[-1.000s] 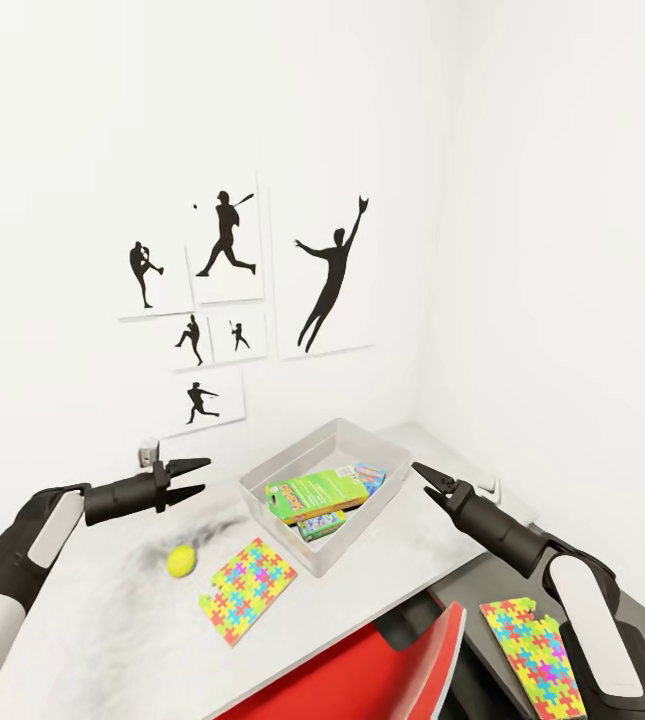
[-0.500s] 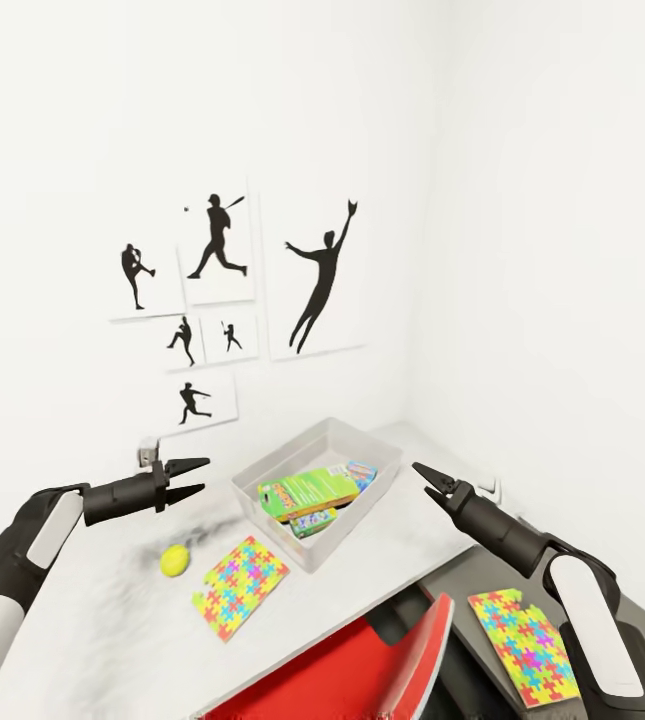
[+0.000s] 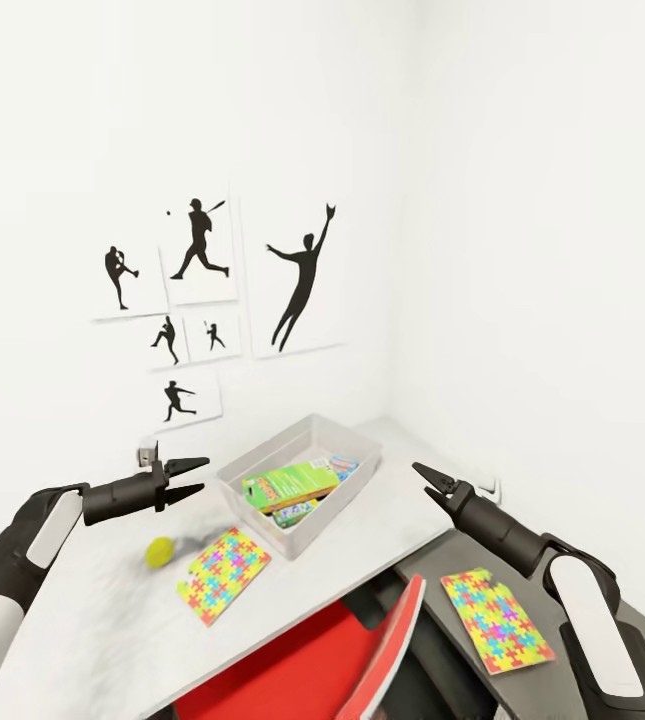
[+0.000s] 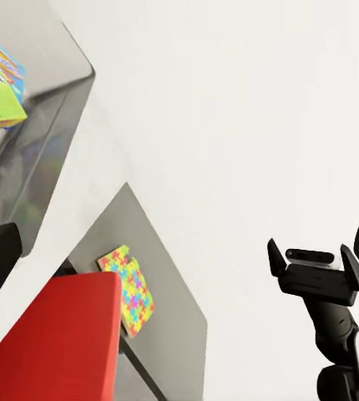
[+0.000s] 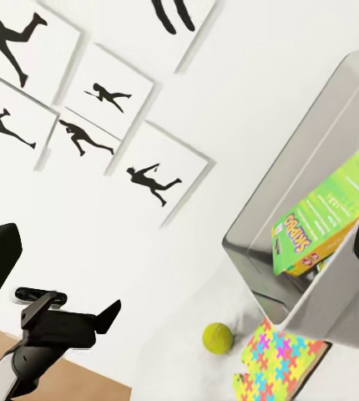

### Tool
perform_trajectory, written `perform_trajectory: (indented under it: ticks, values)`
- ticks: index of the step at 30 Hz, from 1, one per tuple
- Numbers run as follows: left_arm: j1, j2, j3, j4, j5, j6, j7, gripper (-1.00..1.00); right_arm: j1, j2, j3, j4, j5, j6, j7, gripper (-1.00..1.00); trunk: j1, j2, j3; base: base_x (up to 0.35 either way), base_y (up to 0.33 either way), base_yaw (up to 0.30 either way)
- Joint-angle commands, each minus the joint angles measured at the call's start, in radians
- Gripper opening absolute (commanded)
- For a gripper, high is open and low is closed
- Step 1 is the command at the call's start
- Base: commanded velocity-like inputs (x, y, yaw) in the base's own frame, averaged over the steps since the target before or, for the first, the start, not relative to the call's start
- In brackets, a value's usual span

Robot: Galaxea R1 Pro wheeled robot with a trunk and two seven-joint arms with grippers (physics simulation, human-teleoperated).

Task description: Put all the toys in the child's room - the three board games (two on the bed and one on the table), the two jigsaw puzzles on the table, and the tennis ball on the table - inside the toy box on the table in the child's room.

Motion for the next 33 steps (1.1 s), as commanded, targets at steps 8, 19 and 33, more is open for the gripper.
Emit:
perform_trajectory:
  ticks: [8,19,33]
  values:
    - [0.000,0.000,0.001,0.000,-0.003,0.003,-0.005,1.00,-0.001,0.000,-0.002,0.001,0.003,0.005,0.005,1.00,0.000,-0.002,0.007,-0.015,0.215,-0.202]
    - [0.001,0.005,0.001,0.000,-0.002,0.003,-0.019,1.00,-0.001,0.000,-0.002,0.001,0.003,0.005,0.005,1.00,0.000,-0.002,0.020,-0.001,0.074,-0.206]
    - [0.002,0.014,0.002,0.000,-0.004,0.006,-0.119,1.00,-0.001,0.001,-0.001,0.004,0.003,0.005,0.004,1.00,-0.019,0.033,0.039,-0.081,-0.039,-0.040]
